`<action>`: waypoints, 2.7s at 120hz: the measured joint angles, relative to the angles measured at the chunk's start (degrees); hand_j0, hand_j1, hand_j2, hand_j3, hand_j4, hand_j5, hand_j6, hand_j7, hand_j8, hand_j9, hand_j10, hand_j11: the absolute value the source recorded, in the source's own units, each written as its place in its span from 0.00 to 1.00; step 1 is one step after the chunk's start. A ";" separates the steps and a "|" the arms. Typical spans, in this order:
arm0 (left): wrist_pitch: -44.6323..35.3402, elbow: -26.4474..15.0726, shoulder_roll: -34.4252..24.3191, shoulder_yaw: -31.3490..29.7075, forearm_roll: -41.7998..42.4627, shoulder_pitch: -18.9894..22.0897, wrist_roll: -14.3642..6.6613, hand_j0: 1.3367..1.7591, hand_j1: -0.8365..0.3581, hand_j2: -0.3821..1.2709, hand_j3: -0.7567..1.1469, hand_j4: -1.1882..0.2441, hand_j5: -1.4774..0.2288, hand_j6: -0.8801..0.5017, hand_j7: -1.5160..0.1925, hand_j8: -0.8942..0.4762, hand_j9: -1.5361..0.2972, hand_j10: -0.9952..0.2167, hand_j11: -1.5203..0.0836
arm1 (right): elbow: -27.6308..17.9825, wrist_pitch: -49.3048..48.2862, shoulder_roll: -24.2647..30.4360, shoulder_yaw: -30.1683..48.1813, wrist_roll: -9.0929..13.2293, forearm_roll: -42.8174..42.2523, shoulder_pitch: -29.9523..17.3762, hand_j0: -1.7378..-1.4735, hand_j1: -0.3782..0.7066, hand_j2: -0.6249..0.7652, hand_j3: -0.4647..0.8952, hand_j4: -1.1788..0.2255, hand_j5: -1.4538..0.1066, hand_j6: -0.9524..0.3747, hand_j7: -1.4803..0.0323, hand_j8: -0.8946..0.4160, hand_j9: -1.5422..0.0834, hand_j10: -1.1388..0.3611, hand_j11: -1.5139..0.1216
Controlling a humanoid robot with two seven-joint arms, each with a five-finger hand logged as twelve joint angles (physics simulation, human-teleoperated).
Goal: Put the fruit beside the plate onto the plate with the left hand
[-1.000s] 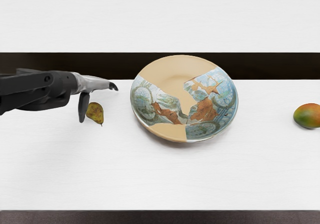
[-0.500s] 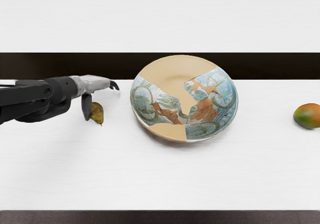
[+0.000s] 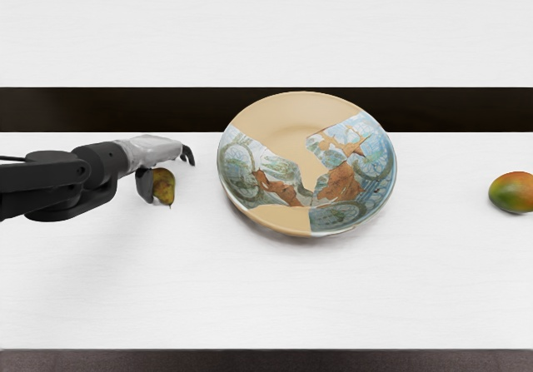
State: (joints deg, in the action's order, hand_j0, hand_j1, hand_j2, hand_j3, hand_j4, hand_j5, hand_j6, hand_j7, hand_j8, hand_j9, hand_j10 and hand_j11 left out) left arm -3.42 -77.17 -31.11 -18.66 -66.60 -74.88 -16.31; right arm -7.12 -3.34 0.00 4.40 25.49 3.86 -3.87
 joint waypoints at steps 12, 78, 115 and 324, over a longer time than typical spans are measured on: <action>-0.07 -0.11 0.02 -0.09 0.00 0.00 -0.06 0.76 0.65 0.23 0.40 0.57 0.58 0.49 0.62 0.43 0.63 0.52 0.64 | 0.00 0.00 0.00 0.00 0.00 0.00 0.00 0.30 0.03 0.45 0.34 0.84 0.93 0.72 0.98 0.68 0.95 0.76 0.93; 0.04 -4.56 -2.09 -0.12 0.10 -0.59 -0.23 0.76 0.53 0.29 0.40 0.50 0.51 0.41 0.58 0.34 0.54 0.43 0.57 | 0.00 0.00 0.00 0.00 0.00 -0.02 0.00 0.30 0.03 0.45 0.34 0.84 0.93 0.72 0.98 0.68 0.95 0.76 0.93; -0.38 -4.68 -2.53 -0.06 0.28 -0.59 -0.03 0.76 0.48 0.35 0.40 0.44 0.44 0.29 0.47 0.34 0.45 0.37 0.49 | 0.01 0.00 0.00 0.00 0.00 0.00 0.00 0.30 0.03 0.45 0.34 0.84 0.93 0.72 0.98 0.68 0.95 0.76 0.93; 24.12 6.23 10.35 10.01 31.86 -18.11 9.01 0.76 0.43 0.56 0.40 0.35 0.30 0.27 0.34 0.33 0.34 0.30 0.37 | 0.00 0.00 0.00 0.00 0.00 0.00 0.00 0.30 0.03 0.45 0.34 0.84 0.93 0.72 0.98 0.68 0.95 0.76 0.93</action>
State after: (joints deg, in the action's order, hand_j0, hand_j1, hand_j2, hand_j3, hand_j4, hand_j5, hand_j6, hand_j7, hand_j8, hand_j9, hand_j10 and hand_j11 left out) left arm 20.70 -70.93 -20.76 -8.65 -34.74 -92.99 -7.29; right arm -7.11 -3.34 0.00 4.40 25.49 3.86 -3.87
